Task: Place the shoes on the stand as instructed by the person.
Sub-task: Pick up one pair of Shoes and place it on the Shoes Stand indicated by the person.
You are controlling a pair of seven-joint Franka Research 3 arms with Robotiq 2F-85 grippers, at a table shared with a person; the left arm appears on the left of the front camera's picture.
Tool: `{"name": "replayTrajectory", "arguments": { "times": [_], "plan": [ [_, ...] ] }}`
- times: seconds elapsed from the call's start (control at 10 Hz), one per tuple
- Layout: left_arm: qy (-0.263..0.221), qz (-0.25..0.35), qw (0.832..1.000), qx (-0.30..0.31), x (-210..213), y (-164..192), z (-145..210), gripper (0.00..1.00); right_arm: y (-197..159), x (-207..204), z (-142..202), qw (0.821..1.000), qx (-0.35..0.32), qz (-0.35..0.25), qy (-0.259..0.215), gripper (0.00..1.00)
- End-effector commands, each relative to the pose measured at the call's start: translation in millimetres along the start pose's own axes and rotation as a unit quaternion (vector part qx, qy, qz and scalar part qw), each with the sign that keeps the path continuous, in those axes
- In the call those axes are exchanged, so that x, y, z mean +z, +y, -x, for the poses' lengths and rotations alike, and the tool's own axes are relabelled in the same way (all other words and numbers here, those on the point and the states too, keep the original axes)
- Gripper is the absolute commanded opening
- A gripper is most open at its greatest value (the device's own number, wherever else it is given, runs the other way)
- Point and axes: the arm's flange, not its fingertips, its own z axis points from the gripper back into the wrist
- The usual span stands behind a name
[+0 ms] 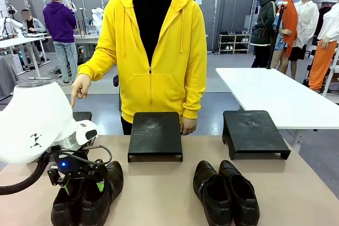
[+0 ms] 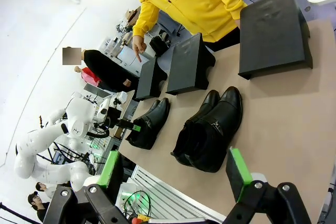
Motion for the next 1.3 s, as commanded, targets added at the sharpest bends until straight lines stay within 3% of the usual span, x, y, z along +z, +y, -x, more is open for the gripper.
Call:
{"name": "replayTrajectory", "arguments": {
  "times": [0.0,0.1,0.2,0.3,0.4,0.5,1.2],
  "plan": [
    [-0.019,-0.021,1.0,0.013,-35.8,25.7,58.5,1.0,0.1,1.2,0.2,1.0,0.005,-0.004,-0.003,1.0],
    [-0.018,-0.025,0.999,0.012,-40.7,27.7,58.9,1.0,0.1,1.2,0.2,1.0,0.005,-0.004,-0.003,1.0],
    [-0.014,-0.032,0.999,0.013,-44.1,30.3,61.1,0.86,0.1,1.2,0.2,1.0,0.005,-0.004,-0.003,1.0],
    [-0.008,-0.036,0.999,0.013,-47.6,32.0,63.5,0.63,0.1,1.2,0.2,1.0,0.005,-0.004,-0.003,1.0],
    [-0.004,-0.043,0.999,0.009,-51.1,33.6,65.5,0.28,0.1,1.2,0.2,1.0,0.005,-0.004,-0.003,1.0],
    [-0.003,-0.047,0.999,0.008,-52.1,33.7,66.2,0.03,0.1,1.2,0.2,1.0,0.005,-0.004,-0.003,1.0],
    [-0.009,-0.06,0.998,0.002,-40.5,37.5,61.5,0.0,0.1,1.2,0.2,1.0,0.005,-0.004,-0.003,1.0]
  ]
}}
